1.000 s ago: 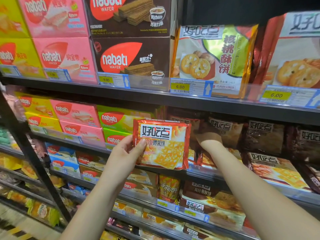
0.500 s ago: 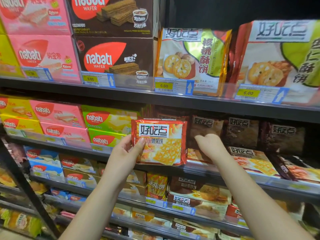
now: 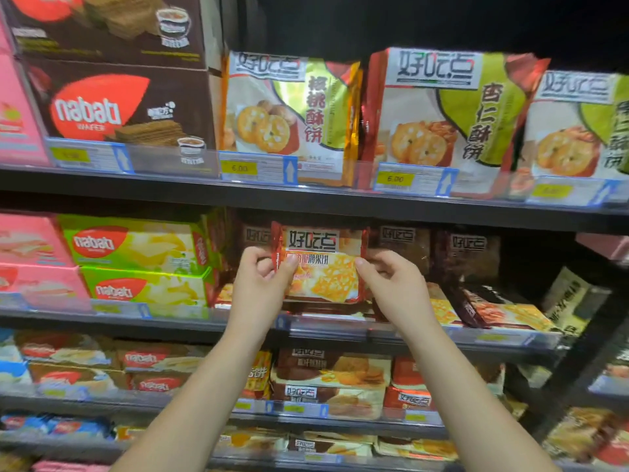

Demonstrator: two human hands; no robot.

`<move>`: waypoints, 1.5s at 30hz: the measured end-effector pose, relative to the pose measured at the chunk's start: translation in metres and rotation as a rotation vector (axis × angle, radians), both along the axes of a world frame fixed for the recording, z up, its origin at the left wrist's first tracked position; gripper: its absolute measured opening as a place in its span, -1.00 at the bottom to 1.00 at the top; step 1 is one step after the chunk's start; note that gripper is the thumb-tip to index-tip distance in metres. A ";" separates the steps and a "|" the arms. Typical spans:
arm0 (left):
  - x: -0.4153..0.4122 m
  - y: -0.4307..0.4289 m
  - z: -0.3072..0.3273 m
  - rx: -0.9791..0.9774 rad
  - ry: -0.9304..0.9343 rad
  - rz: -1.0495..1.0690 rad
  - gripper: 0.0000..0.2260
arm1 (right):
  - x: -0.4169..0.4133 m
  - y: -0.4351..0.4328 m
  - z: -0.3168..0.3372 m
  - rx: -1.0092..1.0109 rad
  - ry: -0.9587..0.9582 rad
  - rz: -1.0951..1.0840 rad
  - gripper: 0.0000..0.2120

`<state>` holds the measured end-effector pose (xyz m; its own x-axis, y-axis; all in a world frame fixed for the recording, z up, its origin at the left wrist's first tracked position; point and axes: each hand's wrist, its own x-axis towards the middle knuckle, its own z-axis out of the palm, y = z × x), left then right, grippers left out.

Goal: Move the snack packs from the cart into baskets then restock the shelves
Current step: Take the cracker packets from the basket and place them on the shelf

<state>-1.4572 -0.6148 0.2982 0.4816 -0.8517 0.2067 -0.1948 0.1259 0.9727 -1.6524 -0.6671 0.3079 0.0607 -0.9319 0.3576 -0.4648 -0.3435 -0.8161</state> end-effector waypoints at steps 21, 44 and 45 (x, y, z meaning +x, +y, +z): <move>0.014 -0.093 -0.017 0.320 -0.413 -0.205 -0.72 | -0.008 -0.086 -0.017 0.268 -0.011 -0.085 -0.83; 0.003 -0.100 -0.014 0.537 -0.557 -0.222 -0.65 | 0.000 -0.081 -0.011 0.269 0.450 -0.044 -0.55; 0.004 -0.101 -0.013 0.548 -0.561 -0.225 -0.64 | 0.001 -0.081 -0.008 0.266 0.514 -0.042 -0.56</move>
<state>-1.4535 -0.7157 0.2853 0.2357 -0.9659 -0.1075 -0.6977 -0.2452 0.6731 -1.6516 -0.7480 0.2997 0.1252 -0.9911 0.0454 -0.8330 -0.1299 -0.5378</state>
